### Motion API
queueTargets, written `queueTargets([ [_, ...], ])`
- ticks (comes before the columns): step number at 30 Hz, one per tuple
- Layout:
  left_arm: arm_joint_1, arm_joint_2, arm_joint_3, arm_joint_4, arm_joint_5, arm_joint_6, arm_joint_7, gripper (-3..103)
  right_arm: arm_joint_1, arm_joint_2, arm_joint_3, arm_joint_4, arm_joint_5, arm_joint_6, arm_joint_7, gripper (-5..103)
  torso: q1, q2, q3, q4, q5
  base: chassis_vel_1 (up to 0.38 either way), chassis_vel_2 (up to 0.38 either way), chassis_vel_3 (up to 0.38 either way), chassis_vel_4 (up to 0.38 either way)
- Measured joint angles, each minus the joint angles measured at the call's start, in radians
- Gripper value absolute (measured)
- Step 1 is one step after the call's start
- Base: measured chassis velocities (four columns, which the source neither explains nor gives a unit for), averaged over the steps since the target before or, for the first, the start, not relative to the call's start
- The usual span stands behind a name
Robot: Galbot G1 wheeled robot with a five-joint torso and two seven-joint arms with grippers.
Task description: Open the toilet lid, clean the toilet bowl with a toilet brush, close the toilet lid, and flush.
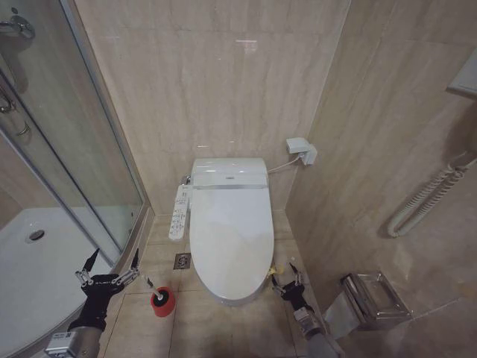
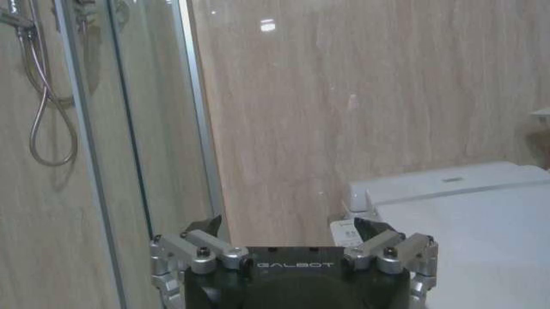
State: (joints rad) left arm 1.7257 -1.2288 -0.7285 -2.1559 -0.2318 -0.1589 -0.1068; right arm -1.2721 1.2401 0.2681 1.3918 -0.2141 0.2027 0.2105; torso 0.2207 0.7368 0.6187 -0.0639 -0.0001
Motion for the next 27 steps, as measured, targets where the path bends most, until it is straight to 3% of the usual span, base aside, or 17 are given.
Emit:
queueTargets([
  [1, 0.000, 0.000, 0.000, 0.000, 0.000, 0.000, 0.000, 100, 0.002, 0.000, 0.002, 0.000, 0.000, 0.001, 0.003, 72, 0.000, 0.000, 0.000, 0.0000, 0.0000, 0.000, 0.000, 0.000, 0.000],
  [7, 0.000, 0.000, 0.000, 0.000, 0.000, 0.000, 0.000, 100, 0.002, -0.001, 0.006, 0.003, -0.002, 0.002, 0.009, 72, 0.000, 0.000, 0.000, 0.0000, 0.0000, 0.000, 0.000, 0.000, 0.000],
  [8, 0.000, 0.000, 0.000, 0.000, 0.000, 0.000, 0.000, 100, 0.001, -0.002, 0.006, 0.004, -0.002, 0.002, 0.009, 44, 0.000, 0.000, 0.000, 0.0000, 0.0000, 0.000, 0.000, 0.000, 0.000],
  [15, 0.000, 0.000, 0.000, 0.000, 0.000, 0.000, 0.000, 100, -0.006, -0.003, 0.011, 0.010, -0.008, 0.009, 0.011, 44, 0.000, 0.000, 0.000, 0.0000, 0.0001, 0.000, 0.000, 0.000, 0.000],
  [16, 0.000, 0.000, 0.000, 0.000, 0.000, 0.000, 0.000, 100, -0.008, -0.004, 0.012, 0.012, -0.009, 0.011, 0.011, 18, 0.000, 0.000, 0.000, 0.0000, 0.0000, 0.000, 0.000, 0.000, 0.000],
  [22, 0.000, 0.000, 0.000, 0.000, 0.000, 0.000, 0.000, 100, -0.019, -0.005, 0.023, 0.025, -0.010, 0.019, 0.009, 18, 0.000, 0.000, 0.000, 0.0001, 0.0001, 0.000, 0.000, 0.000, 0.000],
  [23, 0.000, 0.000, 0.000, 0.000, 0.000, 0.000, 0.000, 100, -0.023, -0.005, 0.027, 0.033, -0.004, 0.021, 0.008, 1, 0.000, 0.000, 0.000, 0.0001, 0.0001, 0.000, 0.000, 0.000, 0.000],
  [27, 0.000, 0.000, 0.000, 0.000, 0.000, 0.000, 0.000, 100, -0.038, -0.002, 0.041, 0.085, 0.056, 0.011, 0.010, 1, 0.000, 0.000, 0.000, 0.0002, 0.0002, 0.000, 0.000, 0.000, 0.000],
])
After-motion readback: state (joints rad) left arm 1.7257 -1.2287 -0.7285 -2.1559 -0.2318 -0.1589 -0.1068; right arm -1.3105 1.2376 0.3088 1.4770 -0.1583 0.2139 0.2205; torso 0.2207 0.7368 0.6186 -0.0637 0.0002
